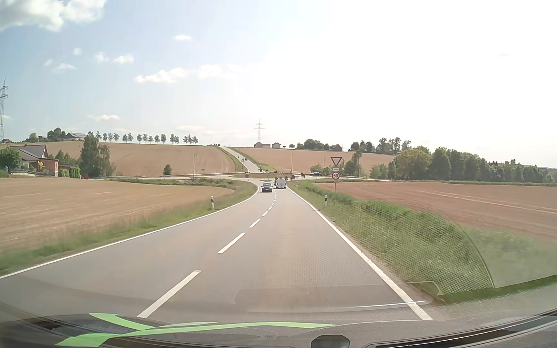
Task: Follow the waypoints while adhering to traffic rules and regulations
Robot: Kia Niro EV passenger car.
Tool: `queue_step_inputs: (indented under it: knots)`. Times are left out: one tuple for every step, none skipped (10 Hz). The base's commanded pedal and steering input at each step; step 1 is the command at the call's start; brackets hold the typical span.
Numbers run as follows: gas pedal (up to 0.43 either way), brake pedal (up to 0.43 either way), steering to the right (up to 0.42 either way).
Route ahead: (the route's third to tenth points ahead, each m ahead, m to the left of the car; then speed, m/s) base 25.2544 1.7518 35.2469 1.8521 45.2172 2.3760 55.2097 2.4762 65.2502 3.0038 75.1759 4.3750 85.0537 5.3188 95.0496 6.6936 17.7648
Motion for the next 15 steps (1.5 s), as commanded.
queue_step_inputs:
  knots:
    - [0.0, 0.213, -0.009]
    - [0.0, 0.22, -0.009]
    - [0.0, 0.226, -0.007]
    - [0.0, 0.232, -0.005]
    - [0.0, 0.232, -0.004]
    - [0.0, 0.238, -0.005]
    - [0.0, 0.238, -0.004]
    - [0.0, 0.238, -0.005]
    - [0.0, 0.238, -0.004]
    - [0.0, 0.238, -0.004]
    - [0.0, 0.238, -0.004]
    - [0.0, 0.238, -0.004]
    - [0.0, 0.232, -0.005]
    - [0.0, 0.201, -0.004]
    - [0.0, 0.177, -0.004]
